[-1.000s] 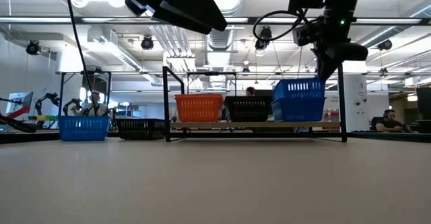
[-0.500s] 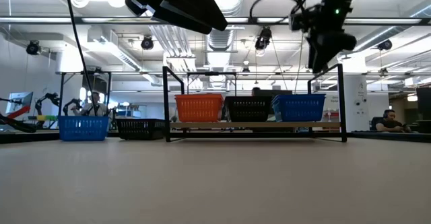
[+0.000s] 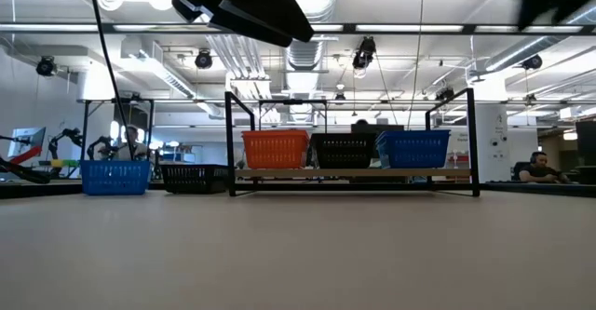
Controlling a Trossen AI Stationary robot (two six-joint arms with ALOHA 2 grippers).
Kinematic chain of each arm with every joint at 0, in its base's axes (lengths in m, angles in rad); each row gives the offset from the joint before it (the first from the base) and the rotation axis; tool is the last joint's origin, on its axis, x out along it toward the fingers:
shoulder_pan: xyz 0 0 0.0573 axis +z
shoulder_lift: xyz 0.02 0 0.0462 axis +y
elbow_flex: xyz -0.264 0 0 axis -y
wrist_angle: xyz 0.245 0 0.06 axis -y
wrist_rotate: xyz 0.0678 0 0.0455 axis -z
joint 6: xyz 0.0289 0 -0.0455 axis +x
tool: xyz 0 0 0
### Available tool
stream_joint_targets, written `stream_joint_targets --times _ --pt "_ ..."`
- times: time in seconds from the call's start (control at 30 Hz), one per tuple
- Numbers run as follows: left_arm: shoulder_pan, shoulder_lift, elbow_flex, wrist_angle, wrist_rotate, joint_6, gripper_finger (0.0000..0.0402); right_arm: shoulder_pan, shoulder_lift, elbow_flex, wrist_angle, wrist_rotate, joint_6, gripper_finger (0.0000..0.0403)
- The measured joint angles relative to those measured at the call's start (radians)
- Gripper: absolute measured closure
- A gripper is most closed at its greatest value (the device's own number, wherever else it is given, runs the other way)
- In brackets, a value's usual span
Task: Stack baskets on shelf by color
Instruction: Stack the orange bin on the stacked orange bins on the shelf
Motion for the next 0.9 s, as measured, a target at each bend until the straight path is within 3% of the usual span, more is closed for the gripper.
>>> stream_joint_targets --times 0.17,0.33,0.57,0.9 --pt "-0.003 0.0 0.0 0.001 0.0 0.0 0.0191 0.296 0.111 0.003 0.003 -0.004 0.243 0.025" --pt "-0.003 0.0 -0.001 0.002 0.0 0.0 0.0191 0.474 0.246 0.052 0.005 -0.047 0.481 0.0237" --pt "-0.002 0.0 -0.001 0.002 -0.001 0.0 0.0191 0.567 0.434 0.201 -0.019 -0.265 0.552 0.0202" --pt "-0.002 0.0 -0.001 0.002 0.003 0.0 0.0191 0.624 0.631 0.328 -0.076 -0.384 0.543 0.0209"
